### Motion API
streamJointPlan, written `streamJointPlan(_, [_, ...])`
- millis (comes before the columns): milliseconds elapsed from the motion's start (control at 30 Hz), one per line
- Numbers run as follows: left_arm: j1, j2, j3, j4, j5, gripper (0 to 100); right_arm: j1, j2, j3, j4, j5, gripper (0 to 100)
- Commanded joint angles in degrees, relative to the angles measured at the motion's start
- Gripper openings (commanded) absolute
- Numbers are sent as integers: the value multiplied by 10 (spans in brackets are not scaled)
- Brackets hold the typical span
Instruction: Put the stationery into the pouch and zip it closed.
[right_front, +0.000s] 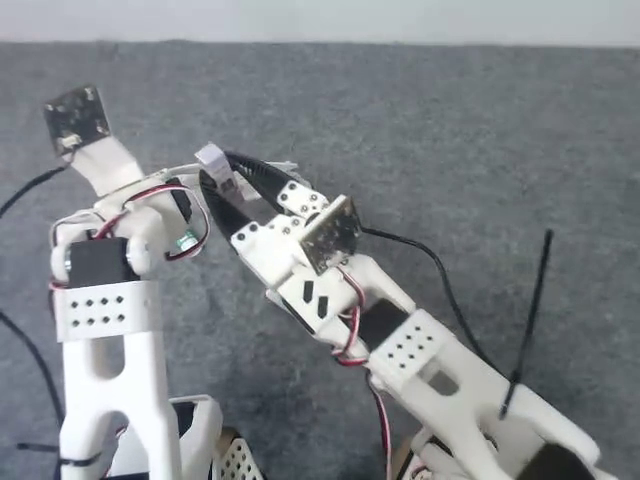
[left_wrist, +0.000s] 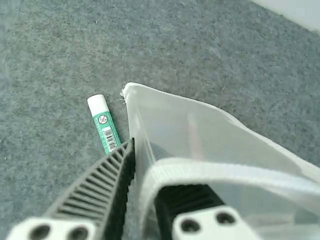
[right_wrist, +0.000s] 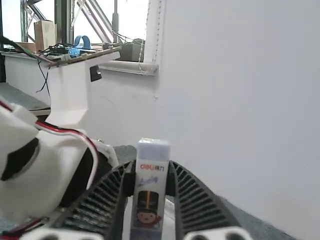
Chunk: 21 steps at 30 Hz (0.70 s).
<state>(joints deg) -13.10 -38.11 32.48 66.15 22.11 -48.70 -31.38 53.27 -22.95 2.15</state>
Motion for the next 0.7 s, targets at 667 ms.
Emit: streamJointPlan(667, [4, -8, -5, -18, -5, 10, 24, 153, 15, -233, 178, 139])
